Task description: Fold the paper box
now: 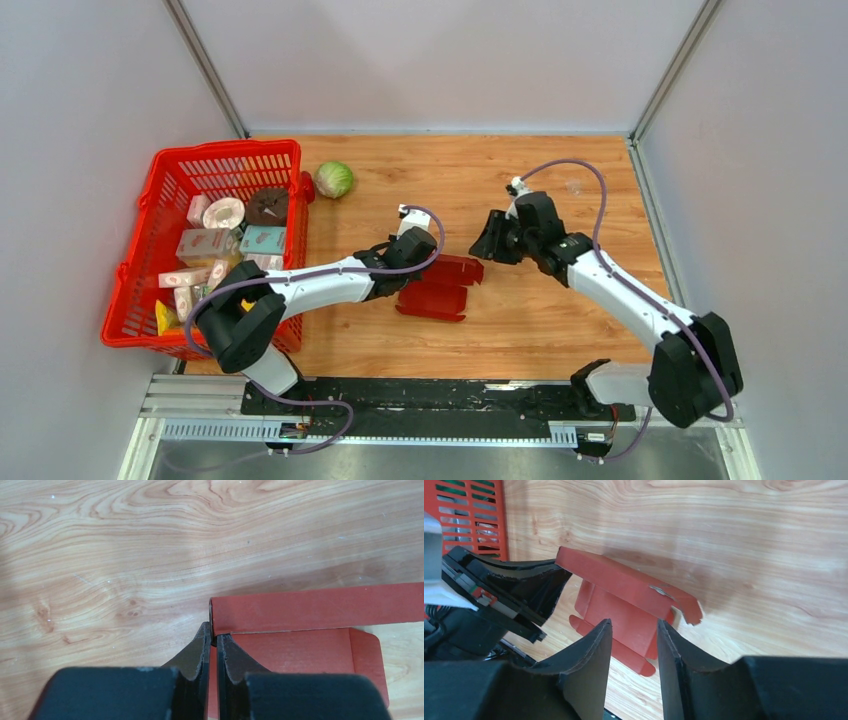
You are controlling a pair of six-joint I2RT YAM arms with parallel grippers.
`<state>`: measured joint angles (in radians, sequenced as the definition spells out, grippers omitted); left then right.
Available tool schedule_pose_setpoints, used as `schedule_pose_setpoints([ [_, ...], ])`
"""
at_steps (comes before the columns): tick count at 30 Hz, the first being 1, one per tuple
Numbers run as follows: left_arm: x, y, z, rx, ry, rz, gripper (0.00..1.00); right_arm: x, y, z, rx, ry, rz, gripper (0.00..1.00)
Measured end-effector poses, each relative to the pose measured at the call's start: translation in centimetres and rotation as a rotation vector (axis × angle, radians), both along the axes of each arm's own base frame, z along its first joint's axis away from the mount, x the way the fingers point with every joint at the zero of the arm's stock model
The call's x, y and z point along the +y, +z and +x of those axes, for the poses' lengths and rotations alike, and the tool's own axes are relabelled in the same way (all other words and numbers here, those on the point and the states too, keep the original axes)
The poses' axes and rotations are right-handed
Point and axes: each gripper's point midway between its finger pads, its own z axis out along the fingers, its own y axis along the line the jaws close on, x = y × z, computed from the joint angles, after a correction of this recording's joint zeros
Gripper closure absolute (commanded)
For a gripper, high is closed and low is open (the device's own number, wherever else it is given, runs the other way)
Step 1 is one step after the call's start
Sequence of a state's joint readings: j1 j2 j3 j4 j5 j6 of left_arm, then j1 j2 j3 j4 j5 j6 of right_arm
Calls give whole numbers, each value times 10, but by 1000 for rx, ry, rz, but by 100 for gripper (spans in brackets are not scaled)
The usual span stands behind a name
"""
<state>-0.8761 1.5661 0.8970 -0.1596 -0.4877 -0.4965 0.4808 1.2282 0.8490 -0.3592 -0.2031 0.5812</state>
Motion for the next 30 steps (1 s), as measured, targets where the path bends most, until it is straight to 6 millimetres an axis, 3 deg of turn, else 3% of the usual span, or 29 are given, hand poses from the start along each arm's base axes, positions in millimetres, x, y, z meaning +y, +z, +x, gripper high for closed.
schedule_pose_setpoints([
  [4,2,1,2,-6,21,10,100,19,-8,11,42,26,1,63],
  [8,4,0,3,-5,29,17,100,22,-24,11,92,24,-6,68],
  [19,4,-1,3,-4,31,21,100,32,-37,19,132,7,31,60],
  [30,4,-1,3,-3,30,20,100,45,-48,23,190,-34,165,62],
])
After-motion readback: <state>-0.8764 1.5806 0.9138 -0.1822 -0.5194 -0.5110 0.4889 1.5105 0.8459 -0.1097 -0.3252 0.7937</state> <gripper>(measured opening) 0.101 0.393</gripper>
